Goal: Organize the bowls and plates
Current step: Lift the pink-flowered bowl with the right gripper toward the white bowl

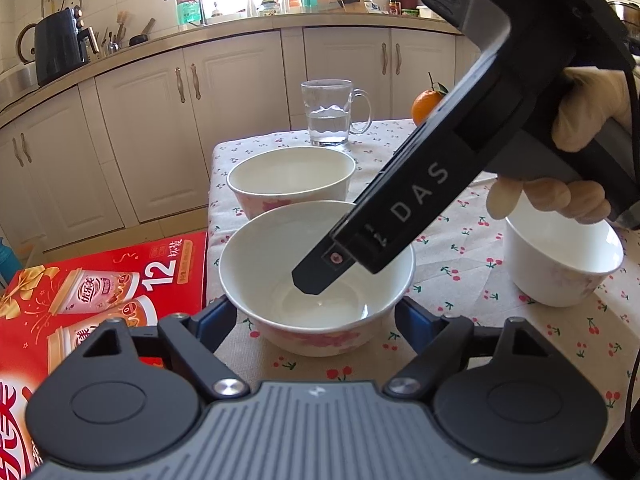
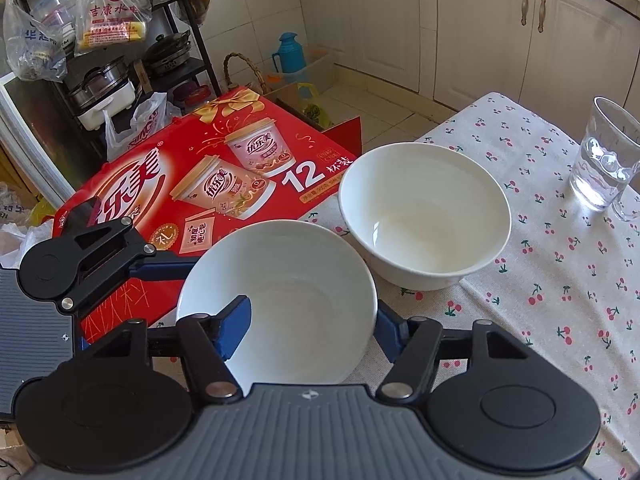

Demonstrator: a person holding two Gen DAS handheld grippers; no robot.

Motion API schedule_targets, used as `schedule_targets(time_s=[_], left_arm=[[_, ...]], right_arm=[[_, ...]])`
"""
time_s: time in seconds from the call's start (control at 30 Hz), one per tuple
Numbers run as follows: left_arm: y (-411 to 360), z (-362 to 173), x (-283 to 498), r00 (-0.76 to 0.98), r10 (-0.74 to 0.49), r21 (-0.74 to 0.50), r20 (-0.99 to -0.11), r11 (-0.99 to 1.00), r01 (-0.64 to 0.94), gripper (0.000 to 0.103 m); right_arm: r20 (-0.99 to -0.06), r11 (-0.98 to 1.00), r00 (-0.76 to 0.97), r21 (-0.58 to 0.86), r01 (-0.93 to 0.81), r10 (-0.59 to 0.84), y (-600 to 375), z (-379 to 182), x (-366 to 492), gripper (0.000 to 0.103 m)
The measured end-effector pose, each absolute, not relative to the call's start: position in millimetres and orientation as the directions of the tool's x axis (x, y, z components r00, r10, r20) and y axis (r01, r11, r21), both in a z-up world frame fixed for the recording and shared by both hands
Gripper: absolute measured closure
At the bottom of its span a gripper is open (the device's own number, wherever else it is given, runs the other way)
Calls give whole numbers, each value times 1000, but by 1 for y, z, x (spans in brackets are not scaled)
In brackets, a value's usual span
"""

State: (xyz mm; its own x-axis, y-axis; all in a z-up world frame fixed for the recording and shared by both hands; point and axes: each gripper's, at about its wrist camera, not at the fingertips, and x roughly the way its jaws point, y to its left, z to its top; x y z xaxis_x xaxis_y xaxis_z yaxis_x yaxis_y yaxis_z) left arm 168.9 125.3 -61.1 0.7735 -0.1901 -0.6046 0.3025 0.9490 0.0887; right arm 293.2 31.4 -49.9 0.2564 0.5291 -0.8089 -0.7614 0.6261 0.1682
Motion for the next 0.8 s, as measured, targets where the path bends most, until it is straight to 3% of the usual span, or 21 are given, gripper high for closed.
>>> schedule_targets(time_s=[0.8], left_arm=[[97, -23, 125, 771, -249, 98, -586, 922, 373, 17]], right_arm=[[-771, 638, 288, 191, -746, 568, -13, -9, 246, 32]])
